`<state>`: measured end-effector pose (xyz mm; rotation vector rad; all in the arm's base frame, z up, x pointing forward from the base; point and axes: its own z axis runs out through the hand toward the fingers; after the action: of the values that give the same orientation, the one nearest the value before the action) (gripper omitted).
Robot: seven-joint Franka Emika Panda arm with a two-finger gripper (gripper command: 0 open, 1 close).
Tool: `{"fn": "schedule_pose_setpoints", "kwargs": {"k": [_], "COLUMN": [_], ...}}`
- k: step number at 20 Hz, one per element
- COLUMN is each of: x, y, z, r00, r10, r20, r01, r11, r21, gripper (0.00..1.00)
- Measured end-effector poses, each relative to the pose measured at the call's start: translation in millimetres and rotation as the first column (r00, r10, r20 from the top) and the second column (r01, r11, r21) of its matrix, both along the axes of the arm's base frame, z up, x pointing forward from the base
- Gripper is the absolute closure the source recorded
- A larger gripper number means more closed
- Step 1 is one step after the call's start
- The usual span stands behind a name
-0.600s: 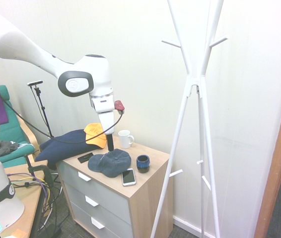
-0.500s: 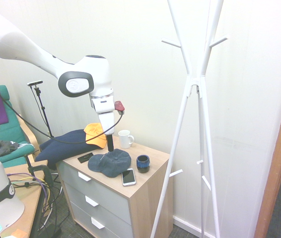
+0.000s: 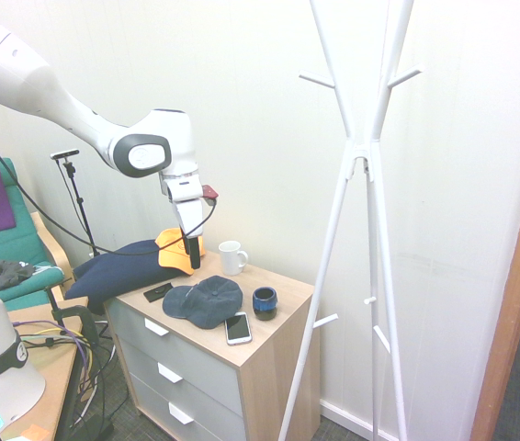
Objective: Hang the cap
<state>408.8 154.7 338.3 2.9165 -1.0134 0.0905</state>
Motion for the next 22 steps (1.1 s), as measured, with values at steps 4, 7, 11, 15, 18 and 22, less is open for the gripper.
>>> {"fn": "schedule_pose_setpoints", "kwargs": {"k": [4,7,11,15,18,22], "x": [-19,-39,-51,-44,-24,9], "y": [61,84,91,98,104,119], "z": [-33,-64,-101,-130,-151,-168], "r00": [0.987,0.954,0.896,0.861,0.848,0.853], "r10": [0.162,0.3,0.443,0.505,0.527,0.518], "r20": [0.009,-0.01,-0.043,-0.054,-0.062,-0.064], "r01": [-0.162,-0.301,-0.445,-0.507,-0.529,-0.521], "r11": [0.987,0.952,0.888,0.848,0.831,0.837], "r21": [-0.019,-0.055,-0.119,-0.155,-0.171,-0.165], "gripper": [0.0,0.0,0.0,0.0,0.0,0.0]}}
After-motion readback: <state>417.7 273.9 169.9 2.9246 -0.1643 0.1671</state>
